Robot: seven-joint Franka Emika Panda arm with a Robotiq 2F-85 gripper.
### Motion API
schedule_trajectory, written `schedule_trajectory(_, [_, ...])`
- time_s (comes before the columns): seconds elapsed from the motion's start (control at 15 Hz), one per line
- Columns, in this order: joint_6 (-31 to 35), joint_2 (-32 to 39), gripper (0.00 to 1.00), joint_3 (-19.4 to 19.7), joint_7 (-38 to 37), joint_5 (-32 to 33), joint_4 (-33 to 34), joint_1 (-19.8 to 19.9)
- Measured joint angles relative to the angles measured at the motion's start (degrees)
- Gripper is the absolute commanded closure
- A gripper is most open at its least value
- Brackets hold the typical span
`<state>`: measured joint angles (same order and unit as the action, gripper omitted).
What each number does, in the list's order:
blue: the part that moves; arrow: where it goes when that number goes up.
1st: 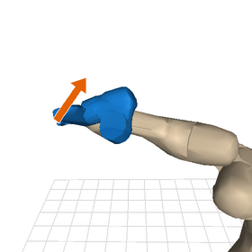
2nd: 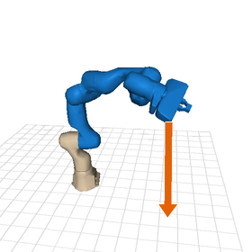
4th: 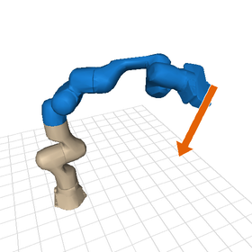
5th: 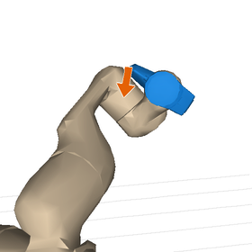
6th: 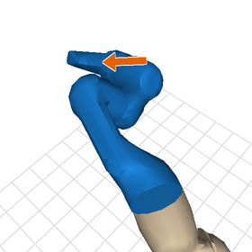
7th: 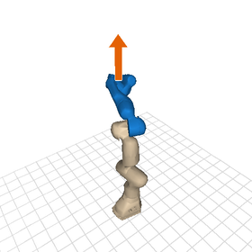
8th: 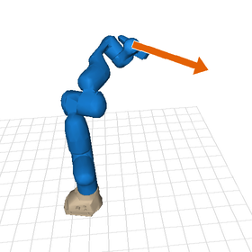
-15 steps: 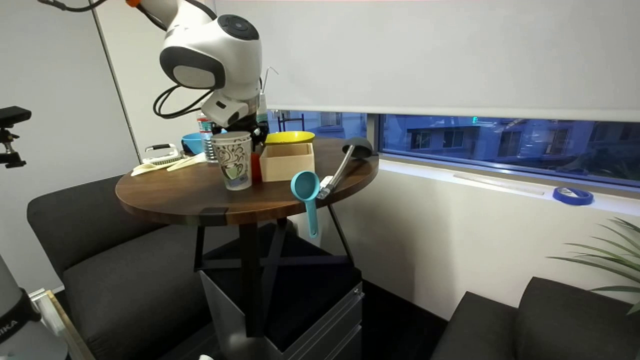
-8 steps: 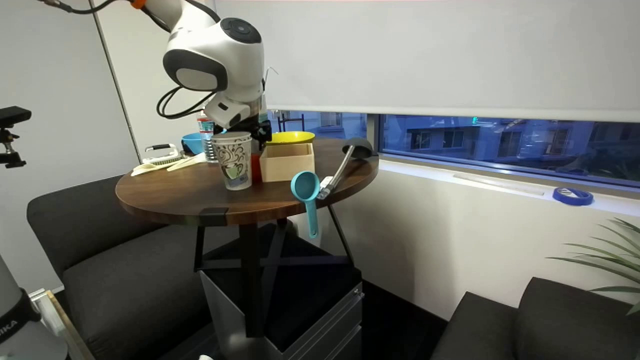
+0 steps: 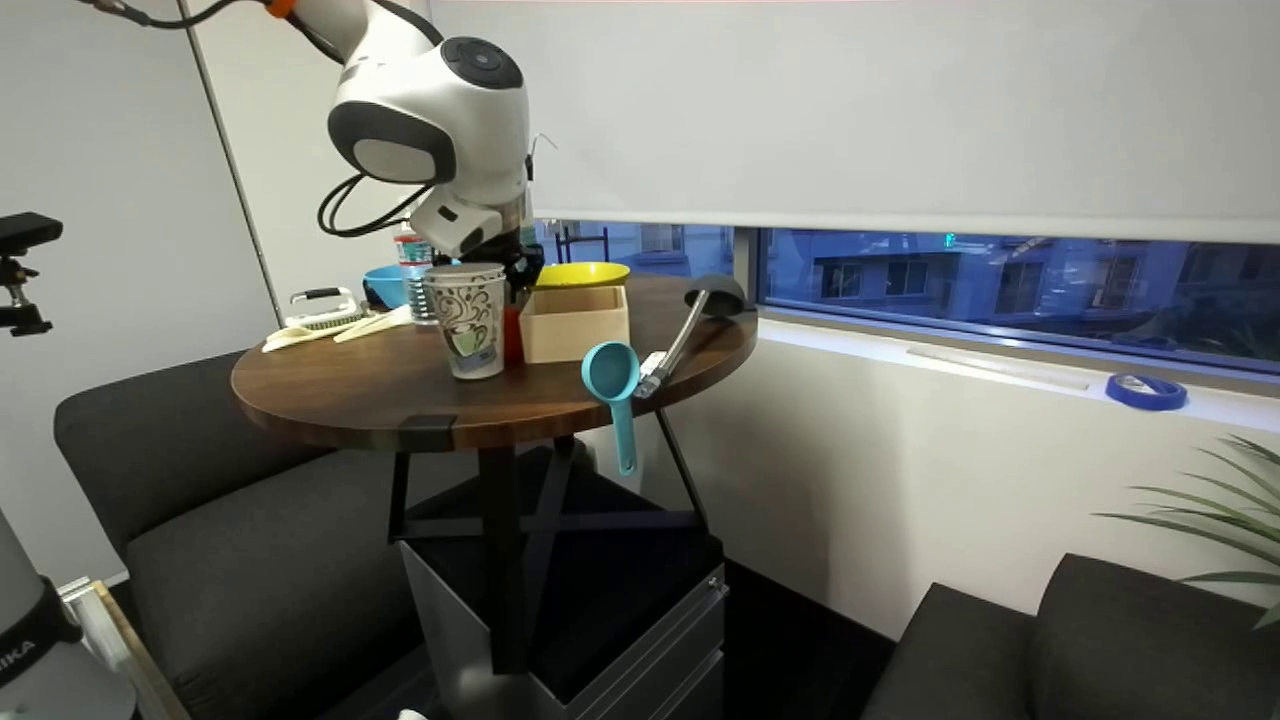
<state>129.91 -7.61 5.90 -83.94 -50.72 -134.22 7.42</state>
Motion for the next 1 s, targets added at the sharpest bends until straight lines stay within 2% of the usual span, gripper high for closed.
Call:
schedule_trajectory(0.27, [1.5, 0.0, 0.98, 0.1, 0.0, 0.0, 0.0, 0.1])
schedule_trajectory(0.4, [1.9, -0.1, 0.94, 0.1, 0.0, 0.1, -0.1, 0.2])
schedule_trajectory(1.0, [3.1, -1.3, 0.94, -0.1, 0.6, 2.2, -0.5, 0.2])
